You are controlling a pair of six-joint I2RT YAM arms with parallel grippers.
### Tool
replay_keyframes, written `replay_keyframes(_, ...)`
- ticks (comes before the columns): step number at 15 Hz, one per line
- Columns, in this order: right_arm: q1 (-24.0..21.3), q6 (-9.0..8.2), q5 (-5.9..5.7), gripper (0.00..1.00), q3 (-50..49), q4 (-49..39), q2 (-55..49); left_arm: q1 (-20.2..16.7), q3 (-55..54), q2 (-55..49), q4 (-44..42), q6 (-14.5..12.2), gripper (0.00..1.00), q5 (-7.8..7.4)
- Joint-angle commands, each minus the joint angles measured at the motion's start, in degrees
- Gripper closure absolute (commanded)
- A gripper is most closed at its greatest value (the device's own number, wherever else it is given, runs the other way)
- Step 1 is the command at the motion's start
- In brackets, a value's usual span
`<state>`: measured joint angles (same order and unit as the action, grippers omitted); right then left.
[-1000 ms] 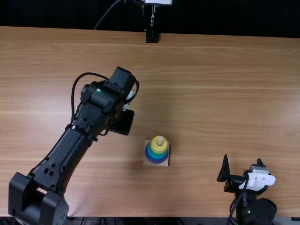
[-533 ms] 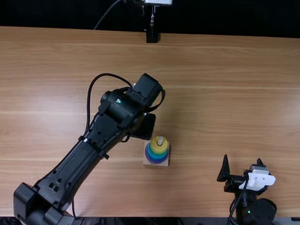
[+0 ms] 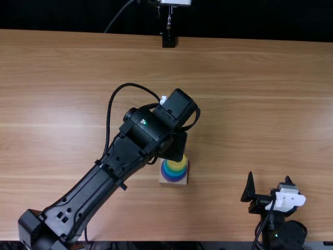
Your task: Build the Hanoi tower: stack the rings onto the peg from bottom to top in this color order: purple, dark blue, light blue, dark green, light green, yellow, orange.
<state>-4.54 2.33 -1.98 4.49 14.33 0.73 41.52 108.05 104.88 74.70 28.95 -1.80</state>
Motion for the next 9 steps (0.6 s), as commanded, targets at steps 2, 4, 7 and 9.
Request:
replay_keyframes(2,-0.56,-0.01,-0.98,0.00,-3.52,3.66,-0.73,1.64,1.64,-1.61,-0.02,3.01,1.00,0.12)
replay_keyframes(4,-0.56,-0.01,-0.87,0.00,-3.52,3.66,-0.73,2.43,1.64,-1.52,-0.02,3.64,1.00,0.12)
replay_keyframes(7,-0.56,-0.01,-0.87,0.00,-3.52,3.66,-0.73,3.13,1.64,-0.99,-0.87,3.64,1.00,0.01)
replay_keyframes(9,-0.56,-0.01,-0.87,0.00,-3.52,3.66,-0.73,3.31,2.69,-0.20,-0.97,3.75,1.00,0.01)
